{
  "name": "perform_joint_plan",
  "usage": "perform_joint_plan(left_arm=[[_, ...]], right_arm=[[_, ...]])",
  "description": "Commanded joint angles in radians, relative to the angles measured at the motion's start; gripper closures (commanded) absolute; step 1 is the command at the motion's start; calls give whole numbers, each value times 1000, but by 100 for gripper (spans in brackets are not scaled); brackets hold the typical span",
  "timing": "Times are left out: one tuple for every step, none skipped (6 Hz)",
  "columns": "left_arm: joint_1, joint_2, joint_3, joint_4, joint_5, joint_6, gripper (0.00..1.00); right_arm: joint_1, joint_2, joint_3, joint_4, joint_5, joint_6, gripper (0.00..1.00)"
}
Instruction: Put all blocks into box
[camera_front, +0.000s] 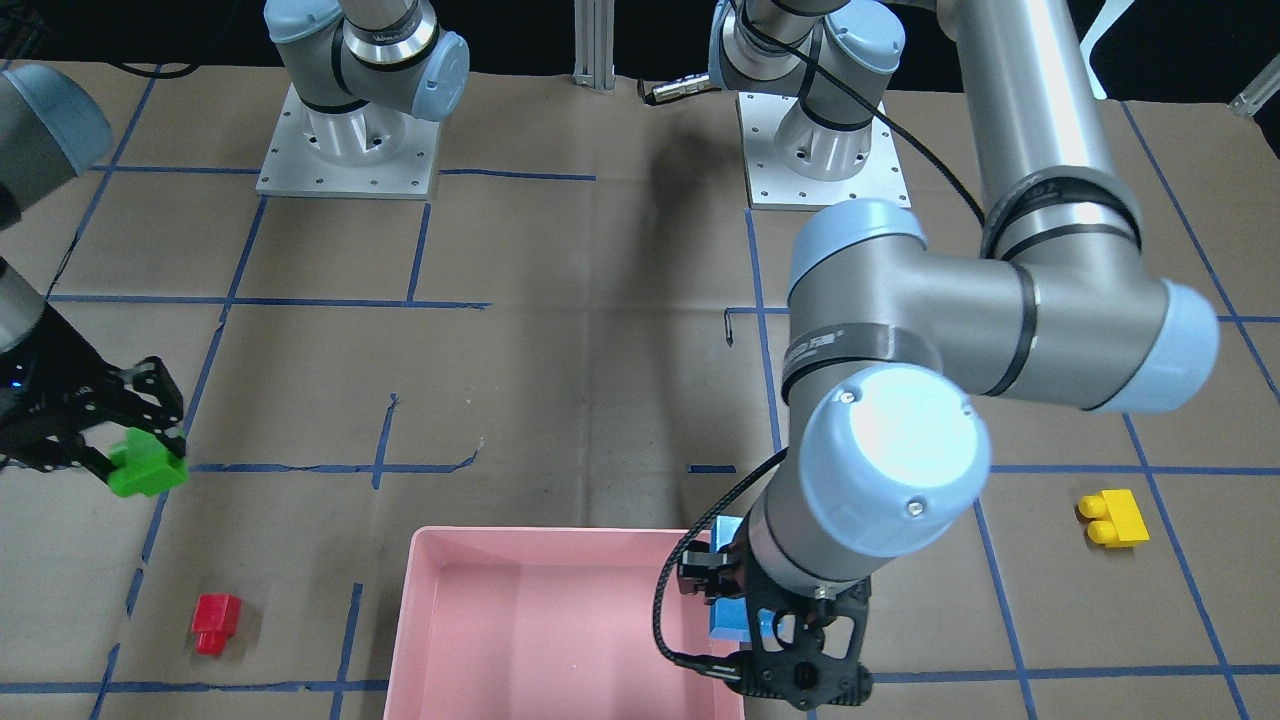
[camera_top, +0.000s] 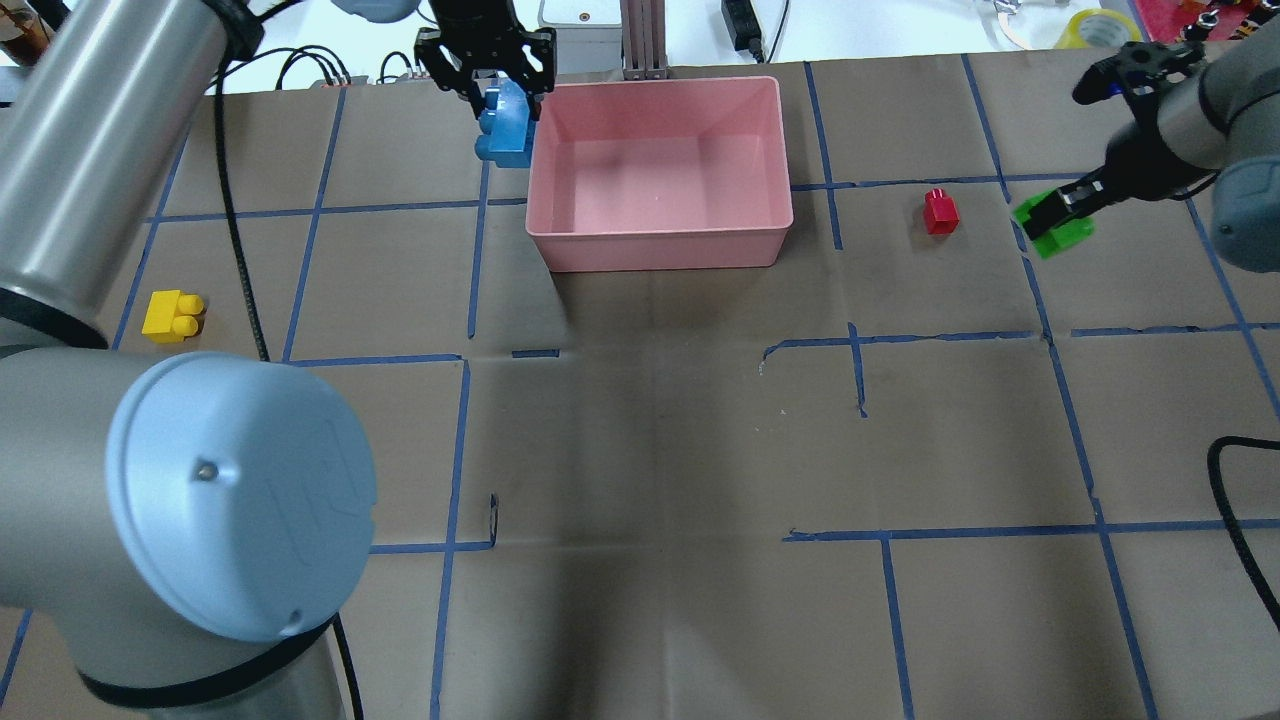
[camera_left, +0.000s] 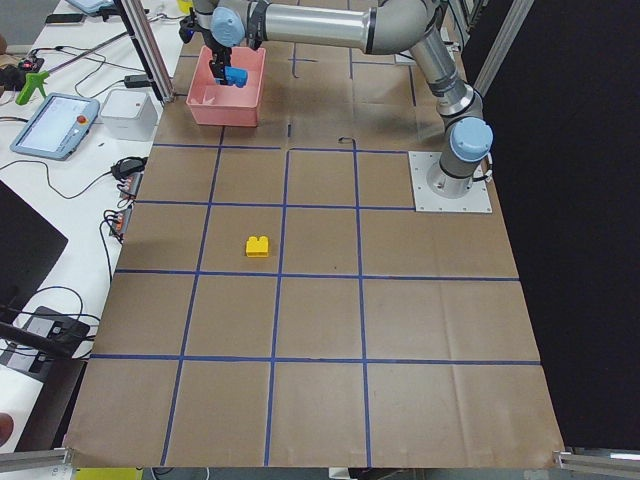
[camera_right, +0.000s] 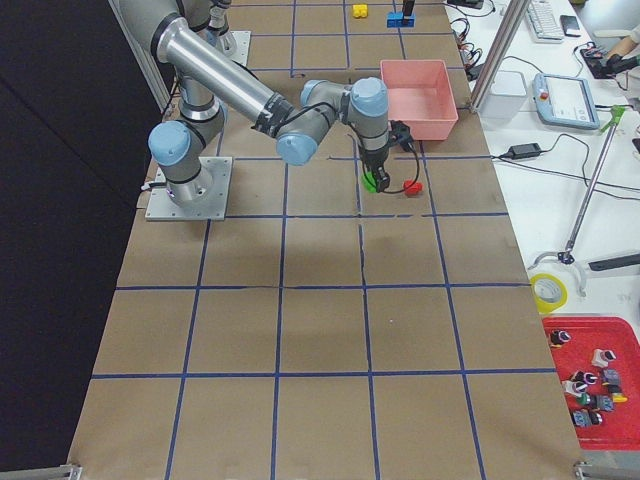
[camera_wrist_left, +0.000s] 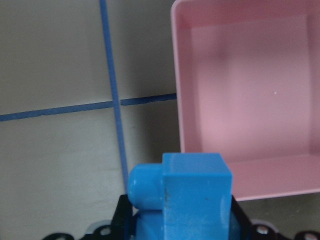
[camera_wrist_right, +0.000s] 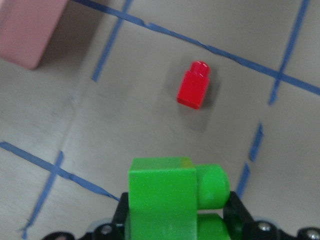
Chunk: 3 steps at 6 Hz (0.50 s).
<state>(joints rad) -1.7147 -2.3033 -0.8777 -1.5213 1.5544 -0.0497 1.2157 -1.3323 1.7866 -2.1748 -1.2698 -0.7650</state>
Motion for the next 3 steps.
perform_joint_plan(left_arm=[[-39, -85, 6, 79, 3, -56, 95], [-54, -111, 5, 114, 6, -76, 93], [-65, -114, 3, 146, 12, -85, 61]], right_arm=[[140, 80, -106, -11, 144, 181, 94], [230, 134, -190, -16, 144, 237, 94], [305, 193, -267, -20, 147, 248, 94]])
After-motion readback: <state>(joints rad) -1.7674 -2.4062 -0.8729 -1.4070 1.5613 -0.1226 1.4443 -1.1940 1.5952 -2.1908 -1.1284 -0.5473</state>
